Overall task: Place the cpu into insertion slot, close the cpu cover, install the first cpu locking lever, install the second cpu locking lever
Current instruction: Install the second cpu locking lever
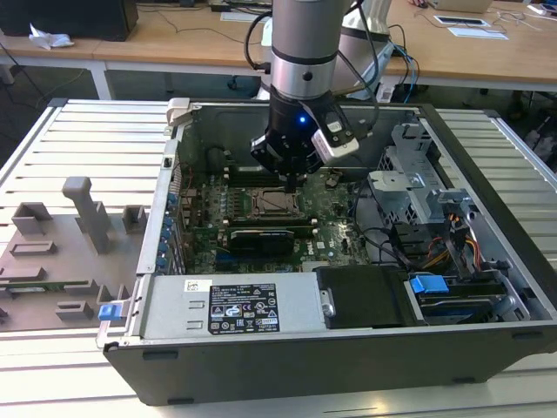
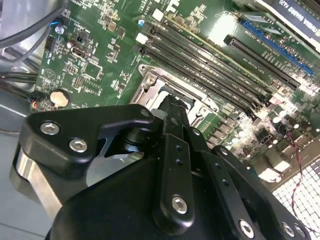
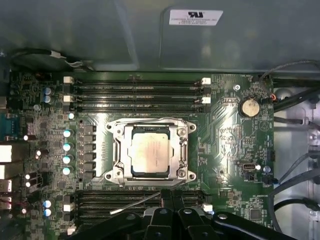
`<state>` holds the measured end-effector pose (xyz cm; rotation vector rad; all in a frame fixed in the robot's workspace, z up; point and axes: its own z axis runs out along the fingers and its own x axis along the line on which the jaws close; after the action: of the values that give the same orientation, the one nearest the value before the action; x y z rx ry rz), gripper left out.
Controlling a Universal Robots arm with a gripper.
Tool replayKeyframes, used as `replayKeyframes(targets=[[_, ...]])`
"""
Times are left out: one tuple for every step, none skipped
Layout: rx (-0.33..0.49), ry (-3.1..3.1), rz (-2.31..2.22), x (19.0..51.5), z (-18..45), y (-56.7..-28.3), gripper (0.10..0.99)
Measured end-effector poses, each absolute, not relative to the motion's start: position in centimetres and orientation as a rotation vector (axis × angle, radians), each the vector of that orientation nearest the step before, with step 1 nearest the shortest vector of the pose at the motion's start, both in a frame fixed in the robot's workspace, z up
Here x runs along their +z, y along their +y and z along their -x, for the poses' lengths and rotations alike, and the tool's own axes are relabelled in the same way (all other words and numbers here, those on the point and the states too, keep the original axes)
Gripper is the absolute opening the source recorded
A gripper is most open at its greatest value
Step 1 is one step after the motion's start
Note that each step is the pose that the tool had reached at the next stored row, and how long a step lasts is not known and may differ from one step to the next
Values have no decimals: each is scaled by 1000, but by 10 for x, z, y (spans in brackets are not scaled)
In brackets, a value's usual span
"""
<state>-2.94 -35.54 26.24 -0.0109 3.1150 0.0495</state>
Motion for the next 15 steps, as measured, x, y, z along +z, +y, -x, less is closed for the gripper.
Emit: replayKeyframes(targets=[[50, 3115, 11, 262, 29, -356, 106], [50, 3115, 11, 261, 29, -356, 106], [50, 3115, 11, 259, 29, -357, 106], [49, 3115, 11, 259, 29, -357, 106], [50, 3115, 11, 258, 29, -357, 106], [50, 3115, 11, 257, 29, -358, 106], [50, 3115, 11, 256, 29, -358, 106], [50, 3116, 11, 253, 29, -358, 106], [50, 3116, 11, 252, 29, -359, 106], [50, 3116, 11, 251, 29, -359, 106], [50, 3116, 11, 249, 29, -359, 106], [52, 3116, 11, 246, 29, -359, 106], [58, 3116, 11, 244, 29, -360, 106], [64, 3116, 11, 244, 29, -362, 106], [74, 3116, 11, 243, 29, -363, 106]])
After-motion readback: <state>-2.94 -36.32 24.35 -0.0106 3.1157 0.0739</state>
